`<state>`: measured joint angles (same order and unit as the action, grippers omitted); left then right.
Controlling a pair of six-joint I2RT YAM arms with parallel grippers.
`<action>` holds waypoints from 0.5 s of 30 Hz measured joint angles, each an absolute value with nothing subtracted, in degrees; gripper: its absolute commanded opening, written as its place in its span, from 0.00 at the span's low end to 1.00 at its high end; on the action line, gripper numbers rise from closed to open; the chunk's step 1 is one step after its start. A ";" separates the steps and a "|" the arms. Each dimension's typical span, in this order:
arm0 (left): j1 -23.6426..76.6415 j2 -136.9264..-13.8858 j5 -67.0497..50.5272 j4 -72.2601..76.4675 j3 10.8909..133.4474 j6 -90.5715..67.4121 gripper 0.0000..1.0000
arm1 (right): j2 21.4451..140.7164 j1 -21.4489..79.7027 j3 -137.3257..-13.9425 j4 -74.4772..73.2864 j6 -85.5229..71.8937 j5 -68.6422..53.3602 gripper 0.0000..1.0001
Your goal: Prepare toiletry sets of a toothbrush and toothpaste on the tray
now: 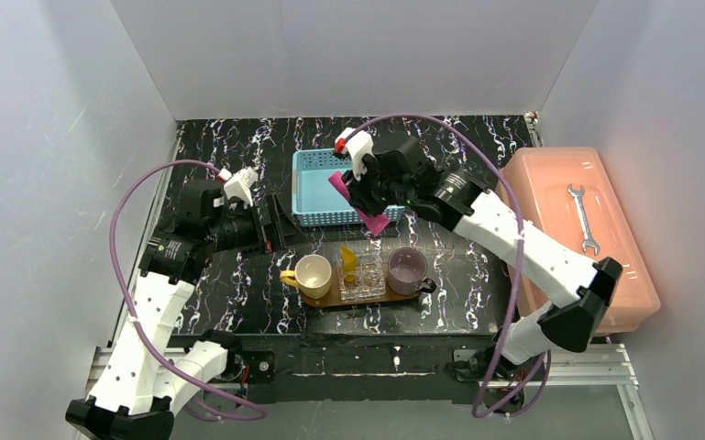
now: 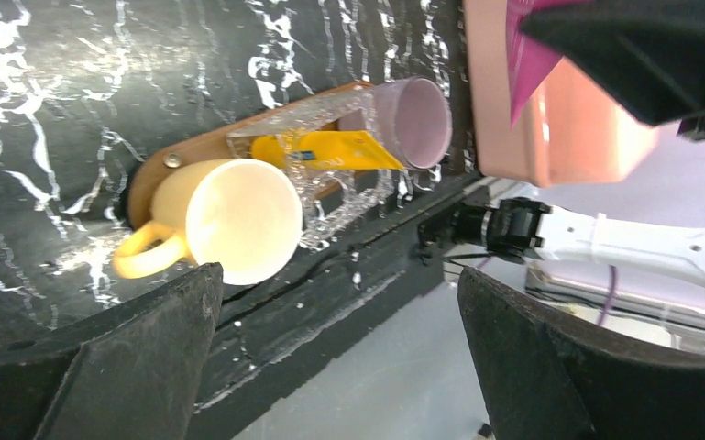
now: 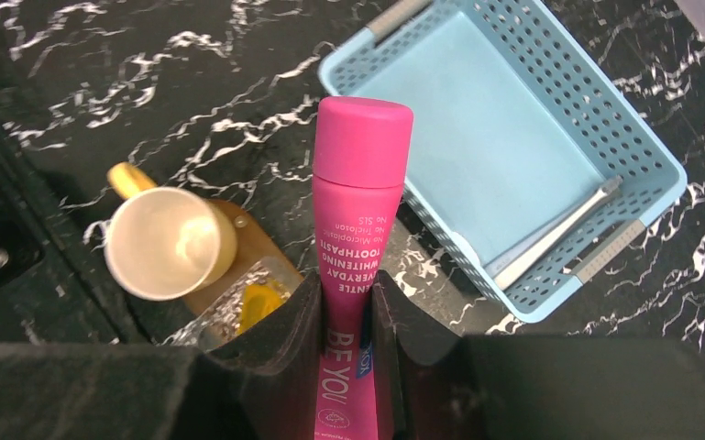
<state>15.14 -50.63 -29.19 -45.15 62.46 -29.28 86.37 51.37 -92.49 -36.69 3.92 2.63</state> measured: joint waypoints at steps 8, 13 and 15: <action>15.14 -51.03 -38.81 -44.95 64.93 -33.58 0.99 | 79.88 57.71 -90.37 -39.40 6.39 1.13 0.25; 15.14 -50.54 -45.19 -43.33 64.99 -37.06 0.99 | 79.37 61.87 -89.45 -41.54 6.96 0.93 0.25; 15.14 -50.26 -47.53 -42.22 64.99 -38.39 0.99 | 79.37 63.57 -89.27 -42.39 7.20 0.30 0.25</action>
<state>15.14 -50.26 -47.53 -42.22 64.99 -38.39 79.37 63.57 -89.27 -42.39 7.20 0.30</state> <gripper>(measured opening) 0.995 0.303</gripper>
